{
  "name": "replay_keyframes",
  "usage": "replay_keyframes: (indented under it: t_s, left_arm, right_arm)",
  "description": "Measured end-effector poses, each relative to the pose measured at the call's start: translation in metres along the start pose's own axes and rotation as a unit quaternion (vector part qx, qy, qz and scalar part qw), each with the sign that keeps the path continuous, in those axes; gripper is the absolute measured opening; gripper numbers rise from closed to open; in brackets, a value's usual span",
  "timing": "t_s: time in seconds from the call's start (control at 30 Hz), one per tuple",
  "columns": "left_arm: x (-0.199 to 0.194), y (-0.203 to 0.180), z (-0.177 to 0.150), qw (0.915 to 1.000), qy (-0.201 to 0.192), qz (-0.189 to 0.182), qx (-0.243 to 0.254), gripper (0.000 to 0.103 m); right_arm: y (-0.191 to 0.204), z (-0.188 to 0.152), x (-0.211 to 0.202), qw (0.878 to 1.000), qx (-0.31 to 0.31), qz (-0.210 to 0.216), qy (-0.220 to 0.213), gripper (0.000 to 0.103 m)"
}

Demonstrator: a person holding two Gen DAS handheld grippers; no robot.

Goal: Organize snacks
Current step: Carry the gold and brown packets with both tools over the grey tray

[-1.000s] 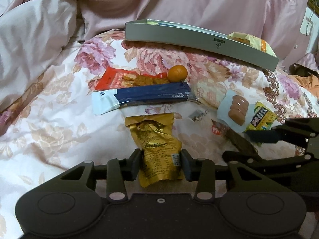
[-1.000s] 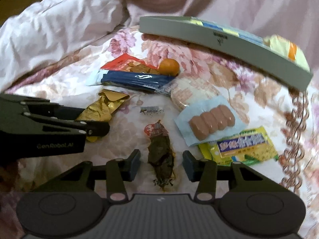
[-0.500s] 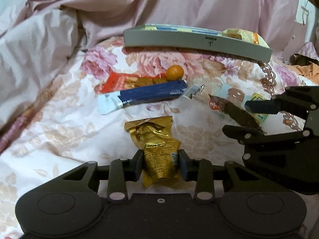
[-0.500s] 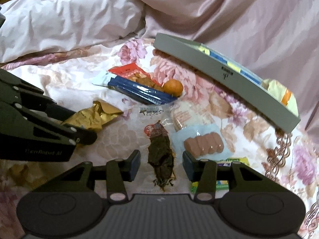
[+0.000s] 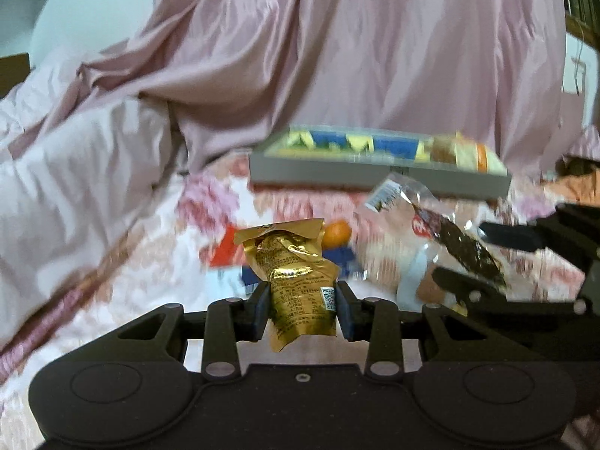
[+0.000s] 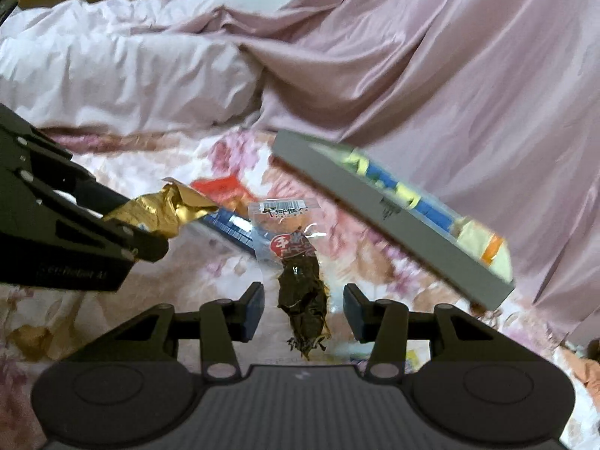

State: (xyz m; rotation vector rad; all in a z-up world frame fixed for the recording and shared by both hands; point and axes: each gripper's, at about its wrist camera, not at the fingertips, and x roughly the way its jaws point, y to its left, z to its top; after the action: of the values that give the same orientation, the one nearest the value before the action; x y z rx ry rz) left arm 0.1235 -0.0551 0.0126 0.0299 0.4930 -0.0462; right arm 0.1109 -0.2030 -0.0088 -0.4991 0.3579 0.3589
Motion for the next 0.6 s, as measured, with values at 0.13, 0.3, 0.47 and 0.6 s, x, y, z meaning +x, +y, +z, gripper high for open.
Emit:
replay_keyframes:
  t_s: [0.13,0.3,0.47,0.6]
  left_arm:
    - [0.004,-0.010,0.024,0.9996,-0.026,0.004,0.007,0.038]
    - [0.020,-0.024,0.059,0.9979,-0.058,0.010,0.028,0.039]
    - [0.047,-0.032,0.095,0.9968,-0.077,0.010,0.016,0.039]
    - [0.071,-0.035,0.120,0.9964,-0.084,0.009,0.004,0.039]
  right_arm:
    - [-0.011,0.005,-0.007,1.000,0.005,-0.018,-0.024,0.051]
    - [-0.034,0.018,-0.005,0.997,0.018,-0.043,-0.060,0.051]
    - [-0.062,0.033,0.011,0.993,0.045,-0.062,-0.092,0.051]
    - [-0.079,0.041,0.030,0.989,0.049,-0.079,-0.118,0.051]
